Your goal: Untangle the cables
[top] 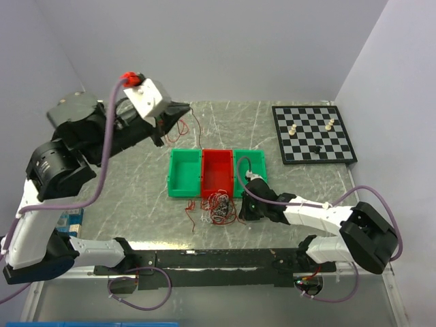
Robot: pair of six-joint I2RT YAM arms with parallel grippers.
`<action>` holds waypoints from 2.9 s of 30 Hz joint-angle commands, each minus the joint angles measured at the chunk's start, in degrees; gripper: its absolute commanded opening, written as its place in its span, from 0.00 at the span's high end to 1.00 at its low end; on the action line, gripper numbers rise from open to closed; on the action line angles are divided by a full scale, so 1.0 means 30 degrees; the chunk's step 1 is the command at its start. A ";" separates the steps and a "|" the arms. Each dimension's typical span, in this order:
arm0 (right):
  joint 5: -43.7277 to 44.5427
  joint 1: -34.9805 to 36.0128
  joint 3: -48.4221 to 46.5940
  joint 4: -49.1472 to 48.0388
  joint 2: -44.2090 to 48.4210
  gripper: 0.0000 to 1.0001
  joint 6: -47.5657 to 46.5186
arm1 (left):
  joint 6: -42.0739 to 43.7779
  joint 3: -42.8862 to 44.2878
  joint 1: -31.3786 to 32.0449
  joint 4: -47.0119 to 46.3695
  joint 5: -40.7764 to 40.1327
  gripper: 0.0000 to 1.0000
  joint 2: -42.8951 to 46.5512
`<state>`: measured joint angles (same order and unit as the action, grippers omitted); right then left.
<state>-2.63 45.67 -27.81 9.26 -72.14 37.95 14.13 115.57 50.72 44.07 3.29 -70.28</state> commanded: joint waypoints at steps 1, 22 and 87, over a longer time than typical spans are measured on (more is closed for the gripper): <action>0.1284 0.0333 0.0832 0.1455 0.0871 1.00 0.0532 | -0.0373 0.0677 0.0086 -0.2264 -0.1734 0.99 0.0193; 0.2108 0.2325 0.1097 0.2070 0.3564 1.00 0.0972 | 0.0915 -0.5085 0.0057 -1.0323 -0.6834 0.99 0.3180; -0.0060 0.4201 0.0570 -0.0011 0.5470 0.65 -0.2427 | -0.3478 -1.6581 -0.3457 -1.0533 -0.6490 0.99 0.0373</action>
<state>-3.29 58.00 -26.63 6.50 -59.40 30.30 6.66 65.34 42.54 14.39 -19.46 -67.55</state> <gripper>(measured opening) 0.358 0.017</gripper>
